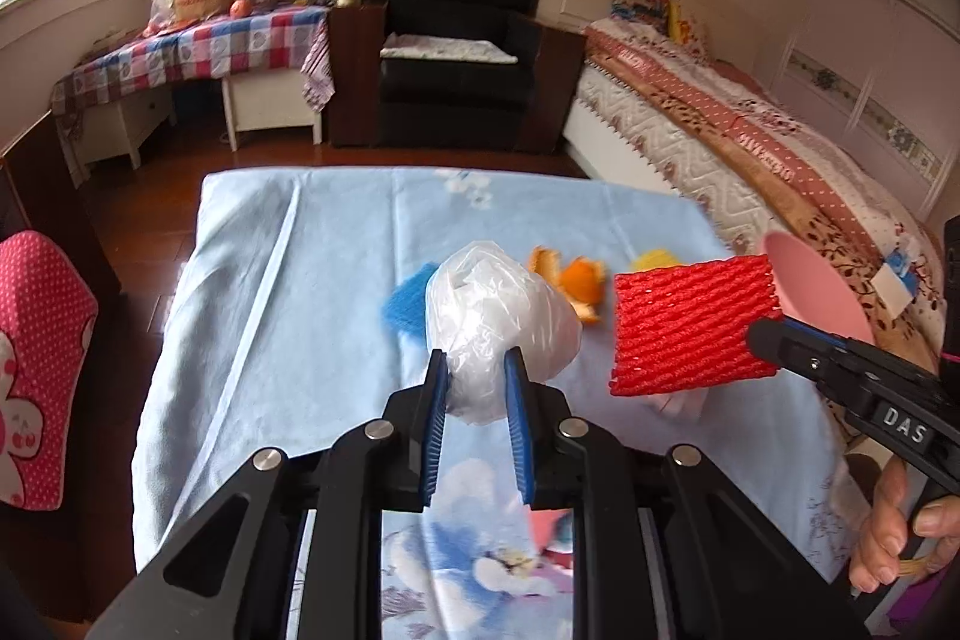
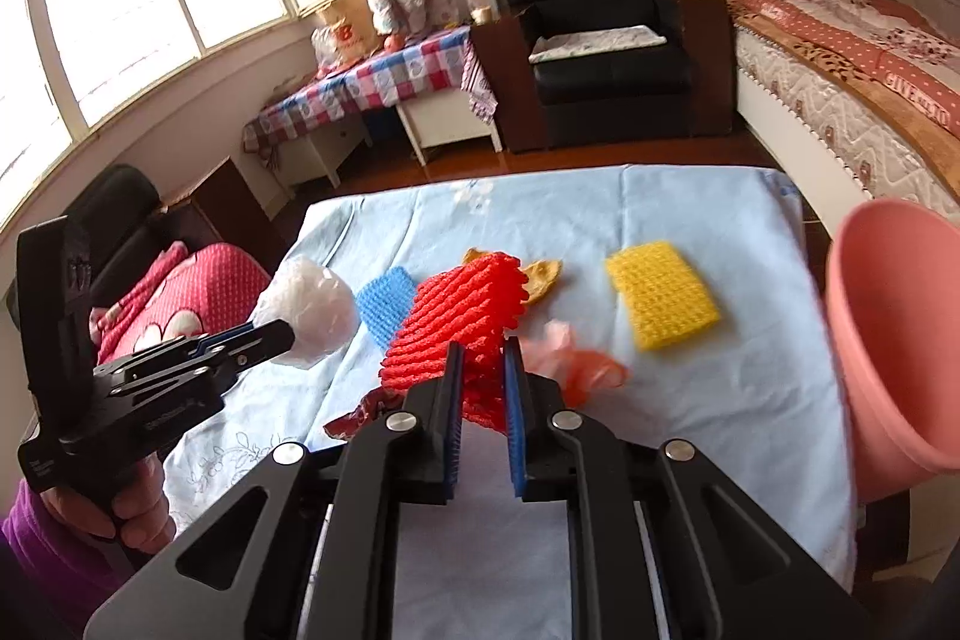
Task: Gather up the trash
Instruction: 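Grasp the red foam net with the right gripper while the left gripper grasps the white plastic bag, then carry both items over the pink bucket and open both grippers to drop them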
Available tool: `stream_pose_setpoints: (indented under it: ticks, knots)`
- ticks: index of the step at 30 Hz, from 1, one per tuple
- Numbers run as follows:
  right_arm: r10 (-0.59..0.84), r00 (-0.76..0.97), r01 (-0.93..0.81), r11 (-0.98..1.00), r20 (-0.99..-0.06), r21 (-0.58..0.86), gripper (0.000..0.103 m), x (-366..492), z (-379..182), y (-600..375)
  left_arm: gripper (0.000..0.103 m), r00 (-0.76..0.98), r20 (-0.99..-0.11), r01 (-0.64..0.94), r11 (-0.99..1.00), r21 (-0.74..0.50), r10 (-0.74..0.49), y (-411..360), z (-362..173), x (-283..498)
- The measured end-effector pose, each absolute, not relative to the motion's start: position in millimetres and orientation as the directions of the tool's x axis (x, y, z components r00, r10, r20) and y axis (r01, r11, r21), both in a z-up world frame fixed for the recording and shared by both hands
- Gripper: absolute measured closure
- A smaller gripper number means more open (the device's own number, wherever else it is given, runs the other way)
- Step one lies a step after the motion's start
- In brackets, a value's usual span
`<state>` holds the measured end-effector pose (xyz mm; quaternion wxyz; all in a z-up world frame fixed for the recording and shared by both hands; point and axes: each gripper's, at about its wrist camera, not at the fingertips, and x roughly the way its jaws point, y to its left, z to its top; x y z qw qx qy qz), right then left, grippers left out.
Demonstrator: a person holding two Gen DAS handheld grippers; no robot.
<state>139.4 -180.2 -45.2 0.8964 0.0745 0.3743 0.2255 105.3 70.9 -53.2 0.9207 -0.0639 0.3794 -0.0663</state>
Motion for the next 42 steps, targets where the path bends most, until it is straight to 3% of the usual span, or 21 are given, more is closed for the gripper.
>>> stream_pose_setpoints:
  ticks: [24, 42]
  knots:
    - [0.219, 0.764, -0.049, 0.958, -0.606, 0.284, 0.090, 130.7, -31.4, -308.7, 0.085, 0.652, -0.670, 0.312, 0.931, -0.190, -0.355, -73.6, -25.0, 133.6]
    - [0.035, 0.771, 0.146, 0.962, -0.636, 0.229, 0.090, 126.4, -47.7, -389.4, 0.085, 0.560, -0.701, 0.461, 0.869, -0.179, -0.442, -199.4, -32.0, 158.9]
